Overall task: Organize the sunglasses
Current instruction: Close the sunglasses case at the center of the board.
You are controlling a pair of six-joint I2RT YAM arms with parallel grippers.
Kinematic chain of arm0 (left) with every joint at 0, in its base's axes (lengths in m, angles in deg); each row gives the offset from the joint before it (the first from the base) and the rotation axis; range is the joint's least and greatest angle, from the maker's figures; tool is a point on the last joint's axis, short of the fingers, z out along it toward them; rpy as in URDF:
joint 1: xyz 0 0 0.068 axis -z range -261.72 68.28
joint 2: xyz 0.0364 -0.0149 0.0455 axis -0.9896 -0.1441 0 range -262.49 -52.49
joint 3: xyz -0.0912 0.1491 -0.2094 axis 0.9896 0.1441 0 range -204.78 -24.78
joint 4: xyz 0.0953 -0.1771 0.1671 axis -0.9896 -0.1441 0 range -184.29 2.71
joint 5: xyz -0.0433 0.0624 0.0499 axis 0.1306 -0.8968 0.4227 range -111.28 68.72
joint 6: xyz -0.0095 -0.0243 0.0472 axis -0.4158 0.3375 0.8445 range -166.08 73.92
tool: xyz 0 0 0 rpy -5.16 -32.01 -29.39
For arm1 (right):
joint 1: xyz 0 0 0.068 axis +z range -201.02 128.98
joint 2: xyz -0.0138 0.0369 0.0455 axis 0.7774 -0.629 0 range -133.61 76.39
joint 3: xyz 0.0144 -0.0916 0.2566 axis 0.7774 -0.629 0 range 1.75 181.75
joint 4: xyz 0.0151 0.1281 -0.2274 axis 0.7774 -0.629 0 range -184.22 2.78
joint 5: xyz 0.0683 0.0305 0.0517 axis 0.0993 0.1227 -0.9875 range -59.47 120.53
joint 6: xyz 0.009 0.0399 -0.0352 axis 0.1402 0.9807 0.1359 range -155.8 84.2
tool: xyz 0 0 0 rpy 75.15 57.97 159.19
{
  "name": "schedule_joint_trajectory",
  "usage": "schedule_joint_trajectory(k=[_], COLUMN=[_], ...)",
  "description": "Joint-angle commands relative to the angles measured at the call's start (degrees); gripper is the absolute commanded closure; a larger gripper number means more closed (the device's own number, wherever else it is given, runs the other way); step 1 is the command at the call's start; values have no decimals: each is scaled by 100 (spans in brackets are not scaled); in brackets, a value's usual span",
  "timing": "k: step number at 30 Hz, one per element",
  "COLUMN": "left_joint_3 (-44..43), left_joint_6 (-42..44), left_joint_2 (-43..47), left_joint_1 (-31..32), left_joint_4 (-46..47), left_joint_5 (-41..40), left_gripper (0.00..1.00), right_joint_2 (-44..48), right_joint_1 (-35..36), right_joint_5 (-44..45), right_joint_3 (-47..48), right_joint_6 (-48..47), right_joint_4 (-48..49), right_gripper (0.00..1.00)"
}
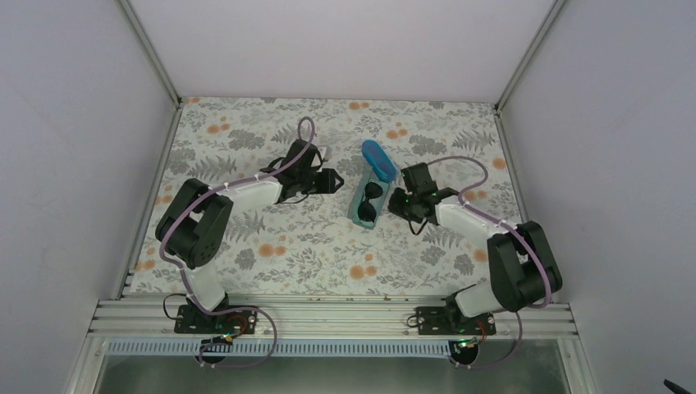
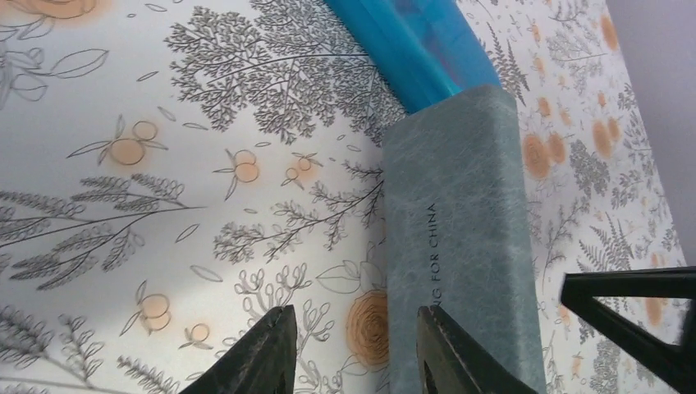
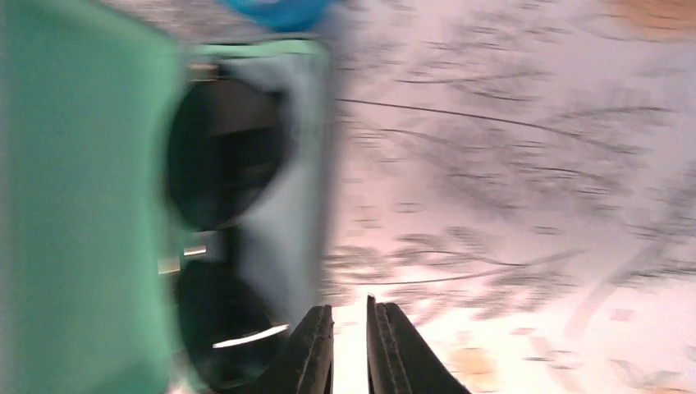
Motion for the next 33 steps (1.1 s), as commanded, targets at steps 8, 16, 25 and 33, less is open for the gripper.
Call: schedule_joint_trajectory(k=[8,16,25,33], left_joint_3=[-108,42,-16,-135], left_joint_6=[-398,-710,-929,-889], left_joint_2=[-560,-771,-987,-1162], left_joint_1=[-10,38,260,334], left_joint_4=[885,1513,1459,802], left_joint_5=[1392,2040,2009,1552], left_gripper=[63,70,71,71], right_joint_2=[-1184,-1733,-2012,-2091], right_joint_1=[-311,-311,-311,-310], right_joint_5=[-122,-503,-1626,-2006], right_joint_3=[-151,37,59,37], right_joint_6=[-609,-812,-1017,-975], right_joint_4=[356,589,1125,1262], right_gripper=[88,91,95,96])
